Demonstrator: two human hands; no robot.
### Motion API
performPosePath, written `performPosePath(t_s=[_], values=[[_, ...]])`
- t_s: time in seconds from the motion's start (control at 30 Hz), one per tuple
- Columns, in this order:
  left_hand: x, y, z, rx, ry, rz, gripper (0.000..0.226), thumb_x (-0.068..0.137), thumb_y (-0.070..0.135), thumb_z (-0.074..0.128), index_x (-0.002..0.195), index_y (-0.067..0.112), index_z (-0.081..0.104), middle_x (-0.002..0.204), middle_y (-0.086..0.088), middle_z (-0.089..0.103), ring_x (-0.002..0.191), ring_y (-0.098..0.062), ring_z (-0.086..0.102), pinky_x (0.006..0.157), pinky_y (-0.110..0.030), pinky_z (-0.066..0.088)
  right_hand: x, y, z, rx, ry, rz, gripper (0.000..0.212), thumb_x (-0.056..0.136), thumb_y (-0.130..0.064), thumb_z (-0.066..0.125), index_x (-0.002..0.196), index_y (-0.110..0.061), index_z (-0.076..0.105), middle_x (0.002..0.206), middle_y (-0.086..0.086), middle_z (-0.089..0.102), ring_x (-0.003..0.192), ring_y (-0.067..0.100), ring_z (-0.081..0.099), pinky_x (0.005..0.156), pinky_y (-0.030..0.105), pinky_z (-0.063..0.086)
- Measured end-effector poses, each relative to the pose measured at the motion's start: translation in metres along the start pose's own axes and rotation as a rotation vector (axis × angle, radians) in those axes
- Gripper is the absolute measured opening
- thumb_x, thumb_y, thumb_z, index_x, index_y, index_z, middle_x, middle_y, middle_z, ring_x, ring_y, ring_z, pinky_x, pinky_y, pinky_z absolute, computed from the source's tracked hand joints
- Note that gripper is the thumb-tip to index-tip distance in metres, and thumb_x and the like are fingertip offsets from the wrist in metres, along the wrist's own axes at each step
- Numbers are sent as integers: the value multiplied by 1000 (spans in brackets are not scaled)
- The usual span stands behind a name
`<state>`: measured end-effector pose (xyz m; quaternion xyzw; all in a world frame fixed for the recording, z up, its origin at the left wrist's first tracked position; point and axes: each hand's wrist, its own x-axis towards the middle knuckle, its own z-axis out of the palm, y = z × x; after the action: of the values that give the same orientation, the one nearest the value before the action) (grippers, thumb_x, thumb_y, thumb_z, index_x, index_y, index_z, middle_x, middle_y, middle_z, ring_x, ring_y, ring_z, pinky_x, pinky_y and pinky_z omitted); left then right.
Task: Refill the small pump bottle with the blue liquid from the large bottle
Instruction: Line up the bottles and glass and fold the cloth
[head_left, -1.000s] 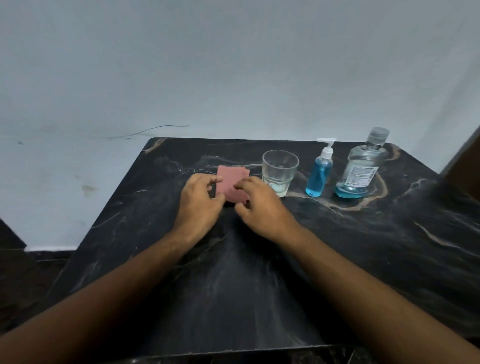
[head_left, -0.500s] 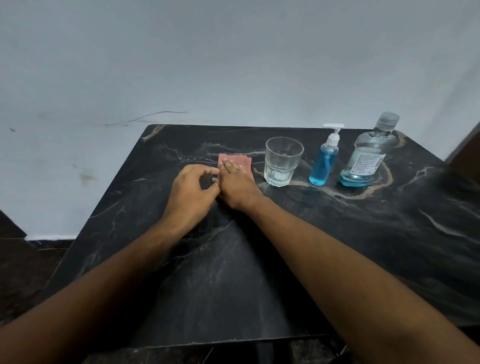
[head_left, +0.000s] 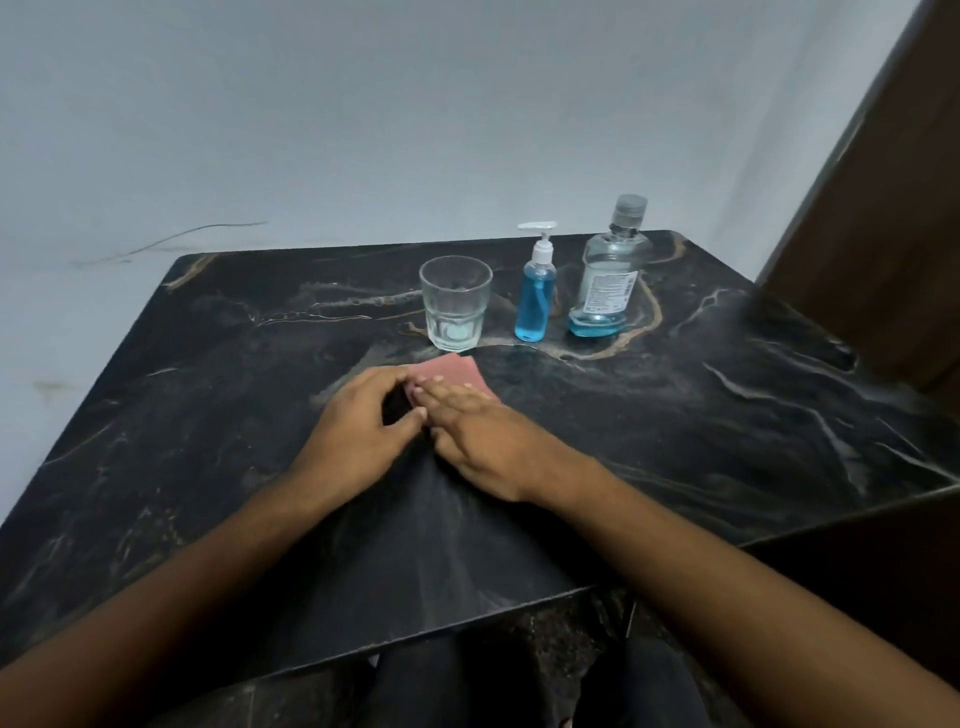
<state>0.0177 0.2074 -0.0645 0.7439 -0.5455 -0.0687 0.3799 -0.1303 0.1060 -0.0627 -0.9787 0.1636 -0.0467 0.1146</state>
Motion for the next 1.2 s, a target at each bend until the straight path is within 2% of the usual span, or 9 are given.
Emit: performPosePath(t_s=[0.23,0.37,0.47,0.63,0.7,0.77,1.0,1.07,1.2], values=[[8,29,27,57,-141,64,60,92,26,71,147,15,52,151,-1,53,141,-13,46,117,-20,28,-58,80,-22,3,56,301,58,106,-20,39,159,-6,21,167,12,17,155,19,15,126,27,6],[9,25,27,28,-70,-20,59,92,25,71,147,15,52,148,-1,54,135,-17,51,117,-31,37,-60,94,-28,6,97,537,56,106,-18,33,158,0,20,167,17,15,155,25,14,126,36,10],[9,26,29,6,23,-63,52,96,23,66,145,13,54,147,-3,56,135,-20,52,117,-35,38,-41,58,-19,55,111,441,55,105,-18,37,156,0,28,165,17,23,153,25,20,126,33,10],[12,39,35,-15,77,14,42,99,20,61,138,5,59,142,-10,60,129,-13,52,104,-8,26,-28,2,9,56,101,104,58,104,-20,42,157,-4,26,165,17,20,155,27,12,126,32,0],[11,44,40,-19,18,50,43,100,22,61,140,5,58,144,-9,59,129,-9,50,104,-5,24,-37,12,7,58,94,119,58,104,-21,41,158,-6,27,165,17,21,155,27,12,127,36,4],[11,48,45,0,-58,83,49,100,27,61,145,8,54,150,-6,55,139,-13,47,114,-15,26,-51,35,-3,37,102,199,59,102,-18,42,157,-4,26,165,18,22,154,26,16,124,30,2],[10,64,63,30,-168,115,58,101,42,56,154,20,43,158,4,44,147,-11,36,122,-35,31,-120,115,-43,-43,134,644,56,107,-20,32,159,-4,19,168,13,13,155,21,13,125,31,8],[9,68,67,15,-159,128,58,101,42,54,153,19,44,157,4,45,146,-10,38,122,-32,30,-116,94,-37,-6,161,613,56,106,-20,33,158,-3,20,167,14,16,155,22,15,124,28,7],[11,75,73,11,-136,165,52,102,35,53,149,12,50,152,-3,52,143,-15,44,117,-22,27,-111,28,-6,16,164,312,60,103,-21,39,159,-7,22,167,11,19,155,20,14,126,30,3]])
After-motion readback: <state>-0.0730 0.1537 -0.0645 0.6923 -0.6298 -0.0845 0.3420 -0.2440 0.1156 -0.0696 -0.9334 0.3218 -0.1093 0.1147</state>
